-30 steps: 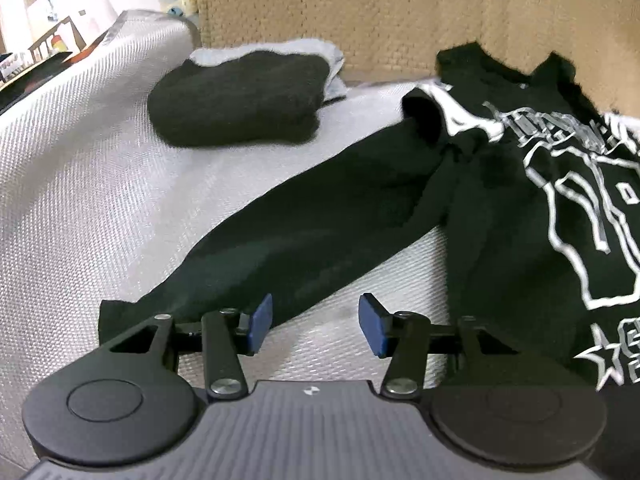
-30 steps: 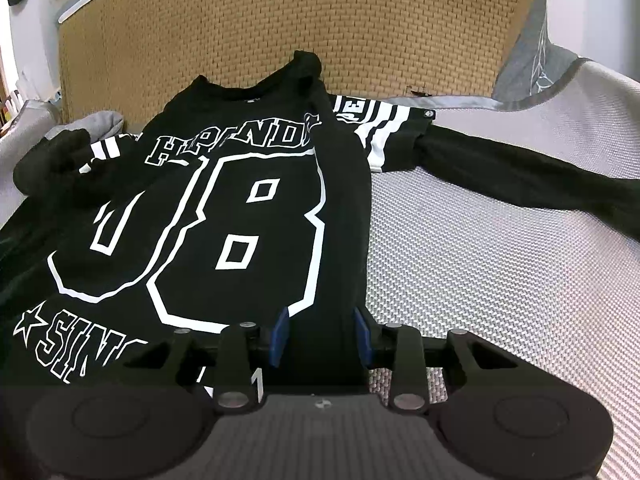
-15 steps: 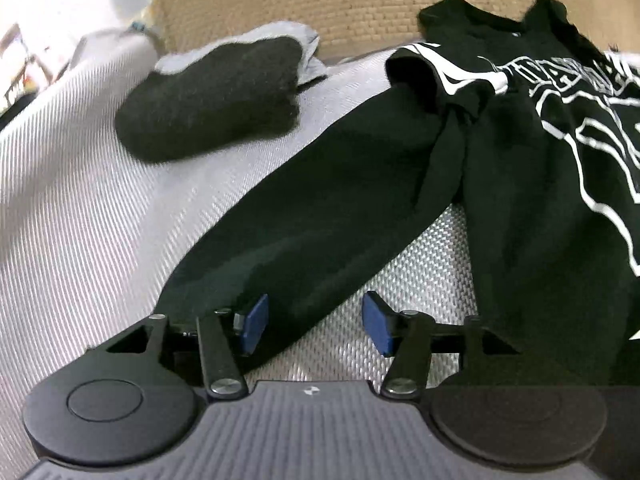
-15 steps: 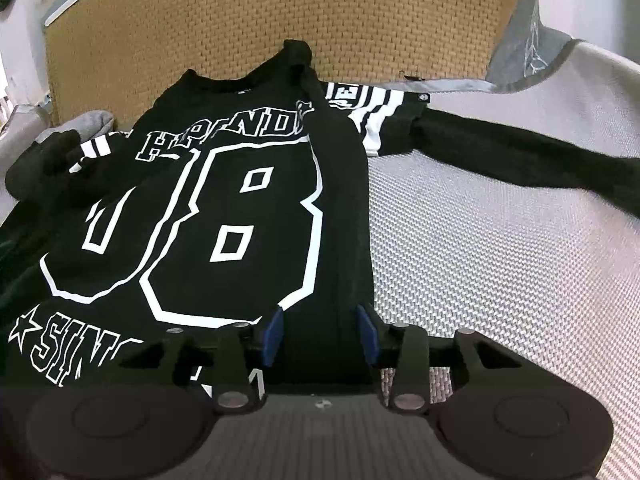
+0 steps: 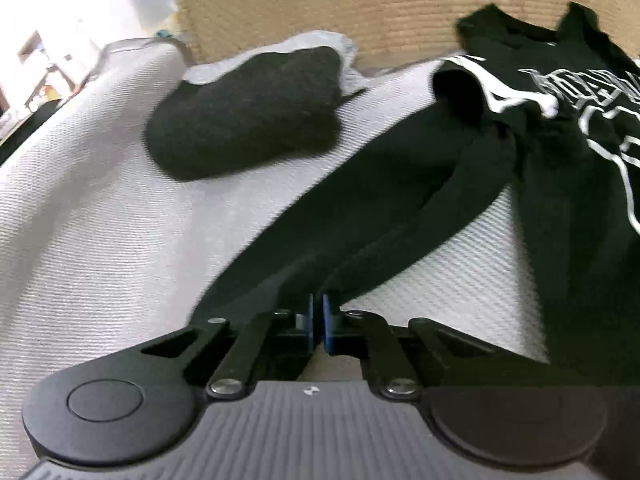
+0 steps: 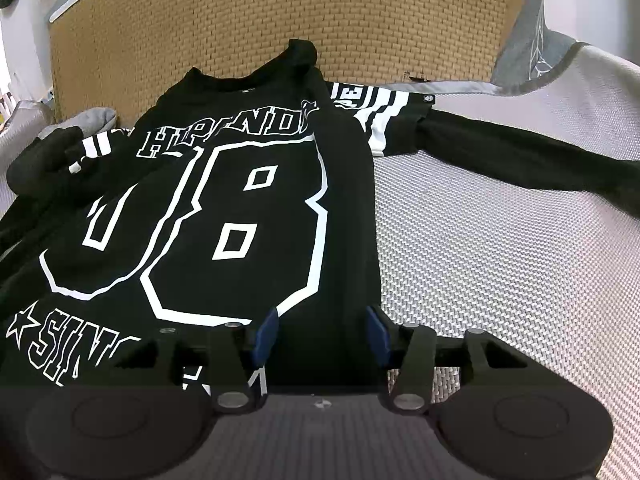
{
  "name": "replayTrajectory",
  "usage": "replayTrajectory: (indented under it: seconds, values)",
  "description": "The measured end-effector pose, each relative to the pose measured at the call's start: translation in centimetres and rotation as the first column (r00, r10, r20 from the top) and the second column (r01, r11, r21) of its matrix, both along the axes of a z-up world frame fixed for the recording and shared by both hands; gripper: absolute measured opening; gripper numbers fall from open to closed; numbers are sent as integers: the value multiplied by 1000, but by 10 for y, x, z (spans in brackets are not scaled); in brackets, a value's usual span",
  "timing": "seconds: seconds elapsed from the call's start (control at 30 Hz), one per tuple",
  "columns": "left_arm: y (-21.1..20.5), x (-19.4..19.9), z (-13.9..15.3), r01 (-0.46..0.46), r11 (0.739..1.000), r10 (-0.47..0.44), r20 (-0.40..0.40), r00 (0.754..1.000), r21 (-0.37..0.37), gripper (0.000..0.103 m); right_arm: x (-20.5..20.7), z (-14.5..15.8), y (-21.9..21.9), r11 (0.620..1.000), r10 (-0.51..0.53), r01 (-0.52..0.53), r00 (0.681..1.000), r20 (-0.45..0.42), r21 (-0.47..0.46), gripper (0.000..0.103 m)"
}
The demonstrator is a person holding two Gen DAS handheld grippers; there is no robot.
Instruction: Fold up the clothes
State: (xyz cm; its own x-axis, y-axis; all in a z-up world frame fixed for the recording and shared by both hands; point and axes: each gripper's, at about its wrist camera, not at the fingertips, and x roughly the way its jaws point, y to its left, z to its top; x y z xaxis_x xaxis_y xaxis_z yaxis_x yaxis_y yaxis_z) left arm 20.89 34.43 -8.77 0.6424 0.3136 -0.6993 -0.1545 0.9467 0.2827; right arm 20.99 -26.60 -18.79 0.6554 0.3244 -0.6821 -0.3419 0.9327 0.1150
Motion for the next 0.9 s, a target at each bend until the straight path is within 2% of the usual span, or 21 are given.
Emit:
replayTrajectory:
  seconds: [0.2,0.3,0.37,0.4,0.43,0.5,0.57,0.67,0.77,0.9]
  values:
    - [37,1,16,-108,994,108,28,994,-1,5,-1,-1,2,1000,0,0,1000,3,-8,53]
    - [54,1,21,-127,989,128,15,992,-74,6,-1,-1,3,1000,2,-2,1000,3,-10,54]
    - [64,1,25,-128,981,131,12,991,-143,11,-1,-1,4,1000,1,-1,1000,4,-13,54]
    - [67,1,27,-119,975,125,15,992,-189,17,-2,-1,4,1000,3,-3,1000,4,-14,55]
    - [69,1,29,-102,968,110,24,994,-231,31,-2,-1,4,1000,5,-5,1000,4,-16,56]
    - [69,5,33,-50,954,63,34,997,-297,51,-2,-1,5,1000,9,-9,1000,5,-20,57]
    - [65,14,37,6,949,8,42,999,-315,52,-2,-1,7,1000,15,-15,1000,6,-24,60]
    - [52,38,39,117,943,-115,26,993,-311,65,-2,-1,10,999,23,-23,1000,10,-34,64]
    - [35,63,33,205,934,-217,-9,976,-292,65,-3,-2,12,999,31,-30,999,14,-45,64]
    - [32,84,19,221,920,-250,-50,967,-325,64,-3,-2,13,998,37,-36,999,16,-53,65]
